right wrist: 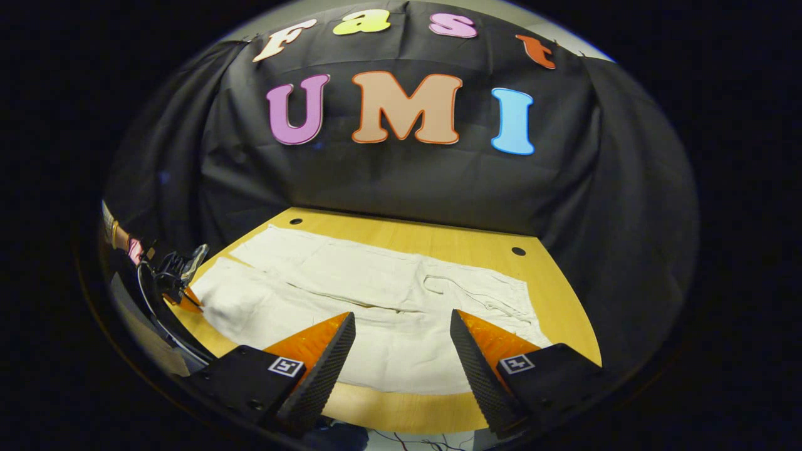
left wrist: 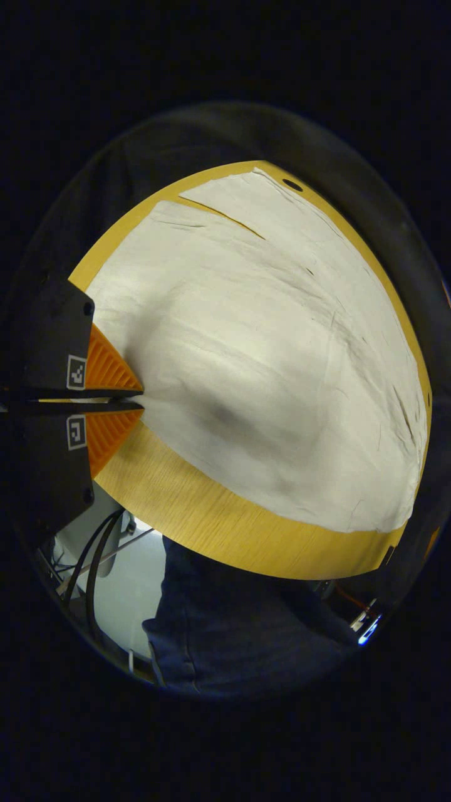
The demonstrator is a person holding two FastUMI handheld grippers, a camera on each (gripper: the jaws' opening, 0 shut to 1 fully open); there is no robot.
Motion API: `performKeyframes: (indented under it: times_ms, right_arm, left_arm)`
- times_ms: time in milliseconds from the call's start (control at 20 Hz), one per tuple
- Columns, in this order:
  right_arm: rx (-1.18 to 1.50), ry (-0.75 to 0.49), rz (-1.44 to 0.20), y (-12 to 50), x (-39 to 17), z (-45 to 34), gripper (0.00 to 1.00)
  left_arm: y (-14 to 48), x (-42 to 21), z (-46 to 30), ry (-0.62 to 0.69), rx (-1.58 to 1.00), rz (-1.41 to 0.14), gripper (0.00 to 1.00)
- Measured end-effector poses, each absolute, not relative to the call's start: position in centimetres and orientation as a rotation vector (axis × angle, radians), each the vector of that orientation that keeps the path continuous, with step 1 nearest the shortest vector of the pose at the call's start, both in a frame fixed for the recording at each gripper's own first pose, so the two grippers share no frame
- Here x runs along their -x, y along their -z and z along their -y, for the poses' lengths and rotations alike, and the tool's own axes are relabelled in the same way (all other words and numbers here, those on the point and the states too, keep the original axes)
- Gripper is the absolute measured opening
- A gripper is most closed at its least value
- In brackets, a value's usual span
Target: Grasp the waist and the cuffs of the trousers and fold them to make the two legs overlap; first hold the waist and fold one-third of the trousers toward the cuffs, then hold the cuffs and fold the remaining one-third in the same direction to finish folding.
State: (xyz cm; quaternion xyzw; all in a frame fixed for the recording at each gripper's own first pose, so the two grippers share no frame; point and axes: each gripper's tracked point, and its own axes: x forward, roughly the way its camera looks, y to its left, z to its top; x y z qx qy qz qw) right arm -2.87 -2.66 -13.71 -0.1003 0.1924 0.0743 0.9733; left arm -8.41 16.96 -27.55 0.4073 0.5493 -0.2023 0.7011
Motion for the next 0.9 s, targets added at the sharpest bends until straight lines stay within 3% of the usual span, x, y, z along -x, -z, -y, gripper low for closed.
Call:
performKeyframes:
  times_ms: [700,900]
  right_arm:
    - [0.689,-0.583,-0.891,30.0,4.6,10.2,0.96]
    - [0.759,-0.657,-1.009,32.3,4.3,12.0,0.96]
  left_arm:
    - [27.7,8.1,-17.2,0.371,-0.868,-1.283,0.0]
    - [27.8,8.2,-17.3,0.349,-0.877,-1.321,0.0]
